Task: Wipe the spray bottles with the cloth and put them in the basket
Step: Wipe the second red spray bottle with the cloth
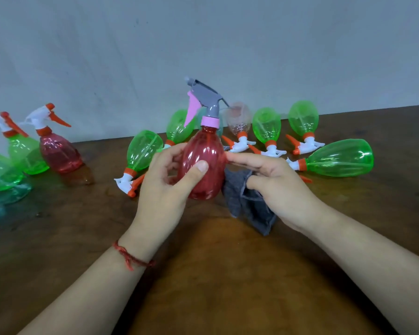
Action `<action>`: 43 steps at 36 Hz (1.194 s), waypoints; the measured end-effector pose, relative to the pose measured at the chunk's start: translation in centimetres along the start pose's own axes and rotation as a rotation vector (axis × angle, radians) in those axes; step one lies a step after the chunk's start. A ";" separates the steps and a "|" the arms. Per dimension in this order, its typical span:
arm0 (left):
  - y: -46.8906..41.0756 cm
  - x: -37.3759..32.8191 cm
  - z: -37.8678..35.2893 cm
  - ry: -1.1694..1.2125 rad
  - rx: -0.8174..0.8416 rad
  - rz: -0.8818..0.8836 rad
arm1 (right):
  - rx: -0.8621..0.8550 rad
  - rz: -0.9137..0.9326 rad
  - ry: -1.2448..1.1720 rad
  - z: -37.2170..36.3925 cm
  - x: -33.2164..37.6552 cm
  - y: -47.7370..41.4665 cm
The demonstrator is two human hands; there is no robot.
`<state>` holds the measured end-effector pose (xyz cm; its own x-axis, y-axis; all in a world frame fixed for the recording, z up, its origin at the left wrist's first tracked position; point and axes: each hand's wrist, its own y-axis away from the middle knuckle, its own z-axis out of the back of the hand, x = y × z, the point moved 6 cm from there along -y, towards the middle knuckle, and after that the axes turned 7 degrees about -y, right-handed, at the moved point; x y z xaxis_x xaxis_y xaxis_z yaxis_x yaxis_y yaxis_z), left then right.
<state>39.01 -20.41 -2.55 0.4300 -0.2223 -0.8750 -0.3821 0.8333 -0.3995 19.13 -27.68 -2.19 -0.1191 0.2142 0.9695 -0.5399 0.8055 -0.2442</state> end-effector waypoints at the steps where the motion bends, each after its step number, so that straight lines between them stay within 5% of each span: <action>1: 0.0 -0.3 0.3 0.002 0.010 0.008 | -0.008 -0.003 0.011 -0.1 0.4 0.0; 19: 4.1 -2.1 18.2 -0.190 -0.191 0.016 | 0.194 -0.076 0.077 -16.3 5.4 -3.2; 28: 3.0 2.3 27.8 -0.408 -0.403 0.146 | 0.327 -0.197 0.174 -29.4 5.3 -8.7; 43: -3.1 11.2 33.4 -0.551 -0.425 0.369 | 0.369 -0.322 0.302 -38.7 0.6 -16.2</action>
<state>72.34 -8.56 -1.96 0.5154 0.4066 -0.7543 -0.8113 0.5148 -0.2769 60.05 -19.26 1.61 0.3134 0.1815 0.9321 -0.7709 0.6218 0.1381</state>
